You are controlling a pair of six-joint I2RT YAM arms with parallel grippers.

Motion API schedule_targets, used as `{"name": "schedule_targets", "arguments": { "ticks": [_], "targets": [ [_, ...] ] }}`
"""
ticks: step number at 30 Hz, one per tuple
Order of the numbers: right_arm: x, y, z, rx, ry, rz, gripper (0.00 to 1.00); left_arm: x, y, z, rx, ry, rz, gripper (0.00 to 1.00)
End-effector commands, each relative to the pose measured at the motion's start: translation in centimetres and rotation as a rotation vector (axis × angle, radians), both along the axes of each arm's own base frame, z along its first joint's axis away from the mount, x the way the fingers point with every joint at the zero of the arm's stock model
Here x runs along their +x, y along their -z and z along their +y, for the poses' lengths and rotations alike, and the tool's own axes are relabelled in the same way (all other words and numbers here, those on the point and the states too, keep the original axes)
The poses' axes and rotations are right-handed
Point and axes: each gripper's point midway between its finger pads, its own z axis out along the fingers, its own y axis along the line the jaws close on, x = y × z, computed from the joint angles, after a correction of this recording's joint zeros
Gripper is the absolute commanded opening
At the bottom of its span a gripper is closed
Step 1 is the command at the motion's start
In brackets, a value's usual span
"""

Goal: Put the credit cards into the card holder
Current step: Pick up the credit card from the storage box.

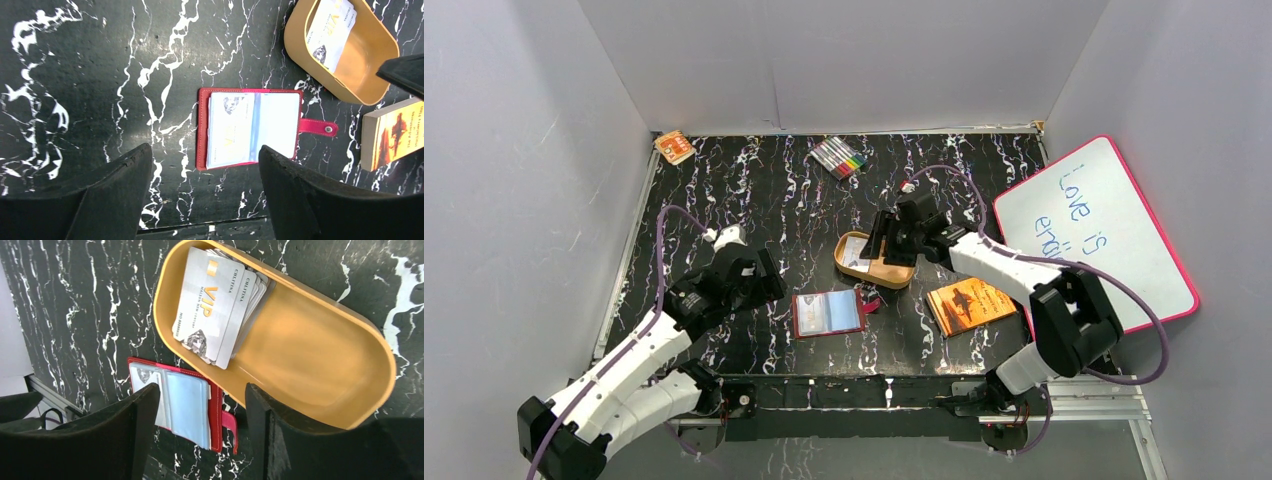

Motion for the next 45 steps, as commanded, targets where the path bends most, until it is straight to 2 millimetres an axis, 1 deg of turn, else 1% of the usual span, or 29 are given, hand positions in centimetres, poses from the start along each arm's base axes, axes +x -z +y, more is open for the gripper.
{"name": "schedule_targets", "arguments": {
  "ticks": [1,2,3,4,7,8,11,18,24,27,34,39,45],
  "targets": [
    [2.3,-0.5,1.6,0.072,0.053,-0.073,0.75,0.3,-1.3,1.7,0.109,0.012,-0.037,0.75],
    [2.6,-0.3,1.9,0.081,0.059,-0.068,0.82,0.2,-1.2,1.9,0.115,0.011,-0.038,0.75],
    [2.9,0.0,2.1,0.082,0.064,-0.061,0.84,0.2,-1.0,2.0,0.119,0.010,-0.037,0.75],
    [3.2,0.3,2.3,0.076,0.069,-0.054,0.85,0.1,-0.9,2.1,0.122,0.006,-0.038,0.75],
    [3.7,1.9,2.3,0.030,0.096,-0.006,0.84,0.2,-0.9,2.4,0.124,-0.012,-0.048,0.75],
    [3.7,2.4,2.3,0.017,0.099,0.013,0.83,0.2,-0.9,2.5,0.122,-0.015,-0.053,0.75],
    [4.0,3.4,2.5,-0.007,0.101,0.047,0.77,0.2,-0.8,2.6,0.127,-0.022,-0.057,0.75],
    [4.1,4.2,2.7,-0.024,0.100,0.077,0.71,0.3,-0.3,2.5,0.134,-0.018,-0.046,0.75],
    [3.7,5.6,2.5,-0.049,0.096,0.117,0.59,0.4,-0.1,2.4,0.132,-0.012,-0.043,0.75],
    [3.5,5.8,2.3,-0.055,0.098,0.118,0.56,0.3,-0.1,2.3,0.128,-0.012,-0.043,0.75],
    [2.9,5.6,1.7,-0.054,0.106,0.111,0.53,0.3,0.0,2.3,0.132,-0.010,-0.039,0.75],
    [2.5,5.6,1.3,-0.052,0.107,0.108,0.48,0.3,0.1,2.3,0.133,-0.010,-0.035,0.75],
    [2.4,5.4,0.9,-0.042,0.114,0.103,0.46,0.3,0.2,2.3,0.133,-0.009,-0.032,0.75]
  ]
}}
